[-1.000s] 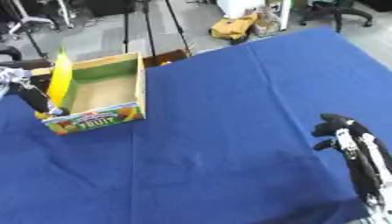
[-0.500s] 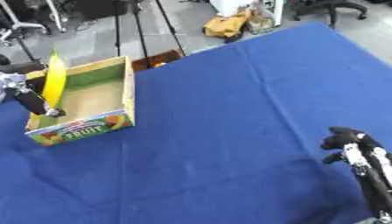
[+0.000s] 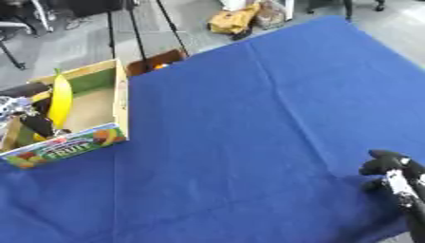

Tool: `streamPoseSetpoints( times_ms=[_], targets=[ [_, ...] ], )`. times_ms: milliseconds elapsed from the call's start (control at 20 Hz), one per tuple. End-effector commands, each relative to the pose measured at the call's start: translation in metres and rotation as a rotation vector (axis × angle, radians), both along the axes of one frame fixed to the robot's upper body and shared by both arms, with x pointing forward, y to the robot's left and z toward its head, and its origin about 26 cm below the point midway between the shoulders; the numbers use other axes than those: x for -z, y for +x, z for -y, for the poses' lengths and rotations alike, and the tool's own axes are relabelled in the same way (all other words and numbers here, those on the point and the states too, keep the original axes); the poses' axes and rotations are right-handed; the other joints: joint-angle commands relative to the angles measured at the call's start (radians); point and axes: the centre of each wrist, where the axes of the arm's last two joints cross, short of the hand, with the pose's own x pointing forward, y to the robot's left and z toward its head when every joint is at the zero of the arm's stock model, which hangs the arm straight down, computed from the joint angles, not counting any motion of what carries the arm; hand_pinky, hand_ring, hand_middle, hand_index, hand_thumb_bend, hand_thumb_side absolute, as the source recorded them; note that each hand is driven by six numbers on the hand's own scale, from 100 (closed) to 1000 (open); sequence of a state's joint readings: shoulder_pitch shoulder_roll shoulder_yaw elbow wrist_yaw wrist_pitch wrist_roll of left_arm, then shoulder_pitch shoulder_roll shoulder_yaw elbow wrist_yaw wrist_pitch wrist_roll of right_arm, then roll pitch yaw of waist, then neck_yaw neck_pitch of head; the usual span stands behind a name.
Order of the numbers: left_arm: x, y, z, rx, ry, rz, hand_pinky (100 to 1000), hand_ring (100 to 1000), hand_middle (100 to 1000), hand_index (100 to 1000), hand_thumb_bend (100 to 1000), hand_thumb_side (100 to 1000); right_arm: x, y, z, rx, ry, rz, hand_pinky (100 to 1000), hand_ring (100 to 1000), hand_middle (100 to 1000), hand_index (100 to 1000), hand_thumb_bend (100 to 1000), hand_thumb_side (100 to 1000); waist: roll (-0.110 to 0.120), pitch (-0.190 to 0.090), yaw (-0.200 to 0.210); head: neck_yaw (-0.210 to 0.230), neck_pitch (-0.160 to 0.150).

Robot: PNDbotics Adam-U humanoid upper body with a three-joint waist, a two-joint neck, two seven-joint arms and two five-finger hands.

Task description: Pick up objects on the table and place them in the box.

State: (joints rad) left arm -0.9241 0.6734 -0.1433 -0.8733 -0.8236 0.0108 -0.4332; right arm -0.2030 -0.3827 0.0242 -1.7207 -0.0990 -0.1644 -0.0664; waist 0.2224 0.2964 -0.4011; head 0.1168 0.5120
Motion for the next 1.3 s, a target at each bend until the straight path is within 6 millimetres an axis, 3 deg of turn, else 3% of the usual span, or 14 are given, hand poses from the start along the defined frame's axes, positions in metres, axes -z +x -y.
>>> streamPoseSetpoints(
  times_ms=[50,200,250,400,550,850,1100,1300],
  targets=[
    [-0.009,-0.002,-0.011,-0.033,0.013,0.021,559,492,429,534,630,100,-0.010,0.000,0.004,0.002,-0.021,0.033,489,642,581,765,100,742,-0.007,-0.010,-0.005,0.006,-0.011],
    [0.000,0.000,-0.010,-0.045,0.018,-0.011,617,564,513,626,740,140,-0.011,0.000,0.003,-0.002,-0.020,0.036,488,642,581,765,100,742,-0.007,-0.004,-0.014,0.006,-0.010],
    [0.002,0.000,-0.010,-0.050,0.022,-0.019,672,623,588,707,881,226,-0.011,0.001,0.003,-0.002,-0.020,0.037,488,642,581,764,100,742,-0.008,-0.003,-0.015,0.006,-0.010],
    [0.003,0.000,-0.011,-0.079,0.031,-0.013,735,697,663,776,1000,319,-0.011,0.001,0.002,-0.003,-0.017,0.036,488,642,581,764,100,741,-0.012,-0.004,-0.018,0.006,-0.010],
    [-0.001,-0.001,-0.010,-0.101,0.029,0.057,790,764,745,830,1000,347,-0.010,0.001,0.002,-0.005,-0.013,0.033,488,642,581,764,100,740,-0.020,-0.009,-0.013,0.005,-0.007],
    [-0.031,-0.014,-0.002,-0.029,-0.045,0.279,753,731,688,788,975,361,-0.004,-0.001,0.002,0.001,0.000,0.011,489,642,582,765,100,737,-0.052,-0.045,0.028,-0.007,0.019],
    [-0.066,-0.049,0.007,0.138,-0.078,0.359,727,696,632,751,926,369,0.011,-0.007,0.005,0.018,0.019,-0.032,489,643,582,764,100,735,-0.088,-0.105,0.118,-0.036,0.081],
    [-0.078,-0.088,0.017,0.264,-0.101,0.364,723,689,630,752,892,371,0.017,-0.009,0.005,0.017,0.041,-0.048,489,643,583,764,100,732,-0.119,-0.140,0.194,-0.065,0.126]
  ],
)
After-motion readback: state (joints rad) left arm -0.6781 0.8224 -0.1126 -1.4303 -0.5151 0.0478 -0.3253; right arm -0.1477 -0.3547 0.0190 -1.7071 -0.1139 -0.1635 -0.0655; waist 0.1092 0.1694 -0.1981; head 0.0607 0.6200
